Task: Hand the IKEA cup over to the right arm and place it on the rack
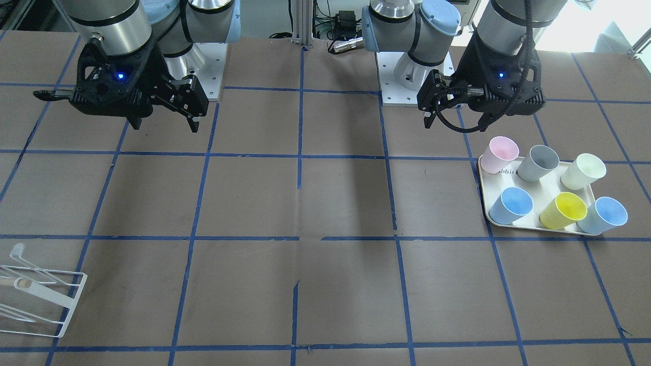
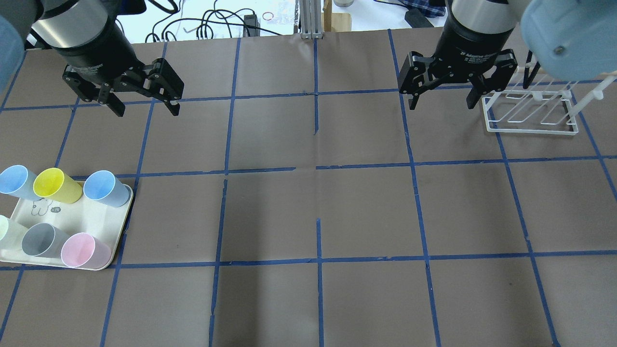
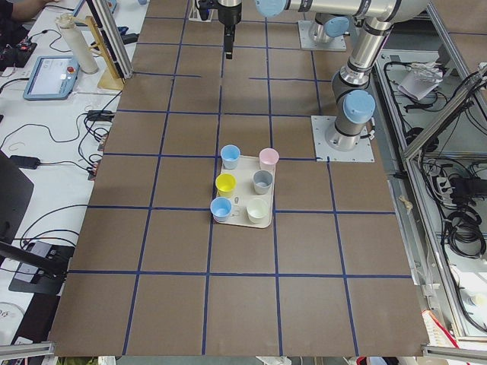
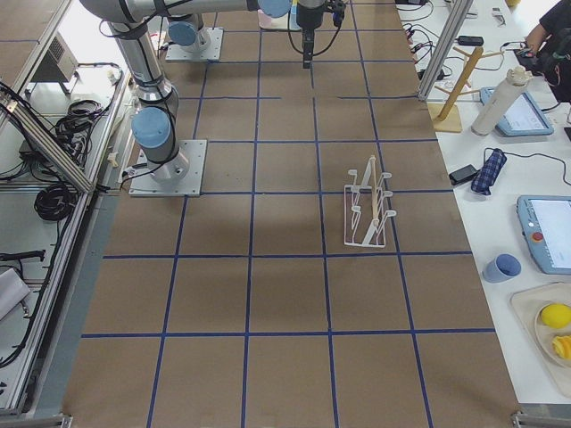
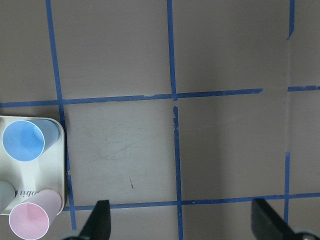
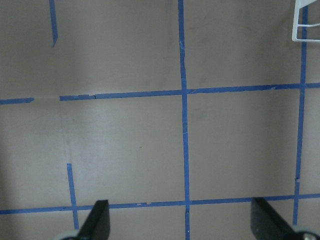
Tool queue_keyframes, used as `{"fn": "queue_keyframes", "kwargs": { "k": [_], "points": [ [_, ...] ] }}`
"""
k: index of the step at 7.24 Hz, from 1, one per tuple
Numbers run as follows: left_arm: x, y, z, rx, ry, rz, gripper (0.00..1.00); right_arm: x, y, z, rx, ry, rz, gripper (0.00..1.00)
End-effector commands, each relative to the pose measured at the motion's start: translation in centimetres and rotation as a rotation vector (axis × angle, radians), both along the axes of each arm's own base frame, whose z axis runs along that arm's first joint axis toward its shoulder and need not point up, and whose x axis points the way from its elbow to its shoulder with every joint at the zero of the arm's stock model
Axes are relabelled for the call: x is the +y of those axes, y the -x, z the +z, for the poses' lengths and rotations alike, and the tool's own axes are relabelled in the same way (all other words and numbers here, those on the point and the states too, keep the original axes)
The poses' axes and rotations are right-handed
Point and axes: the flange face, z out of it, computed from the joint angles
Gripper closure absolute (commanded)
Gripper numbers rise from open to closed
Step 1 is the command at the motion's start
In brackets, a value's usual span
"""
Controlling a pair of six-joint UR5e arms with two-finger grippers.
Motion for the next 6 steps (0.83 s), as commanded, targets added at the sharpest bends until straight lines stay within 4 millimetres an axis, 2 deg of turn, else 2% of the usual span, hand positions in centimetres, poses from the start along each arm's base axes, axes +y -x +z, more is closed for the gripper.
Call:
{"fn": "queue_keyframes", "kwargs": {
  "k": [1, 2, 3, 4, 6],
  "points": [
    [0.3, 0.0, -0.4, -0.003, -0.006, -0.005, 0.00, 0.0, 0.0, 0.0, 0.002, -0.001, 0.000, 0.00],
    [0.4, -0.7, -0.8, -0.015, -0.019, -0.026, 0.00, 0.0, 0.0, -0.1, 0.002, -0.002, 0.000, 0.00],
    [0.3, -4.2, -1.5, -0.012, -0.037, -0.063, 0.00, 0.0, 0.0, -0.1, 0.002, -0.002, 0.000, 0.00],
    [1.0, -8.5, -2.9, -0.001, -0.063, -0.115, 0.00, 0.0, 0.0, -0.1, 0.002, -0.001, 0.000, 0.00],
    [3.1, -16.6, -6.4, 0.043, -0.115, -0.206, 0.00, 0.0, 0.0, -0.1, 0.002, -0.001, 0.000, 0.00]
  ]
}}
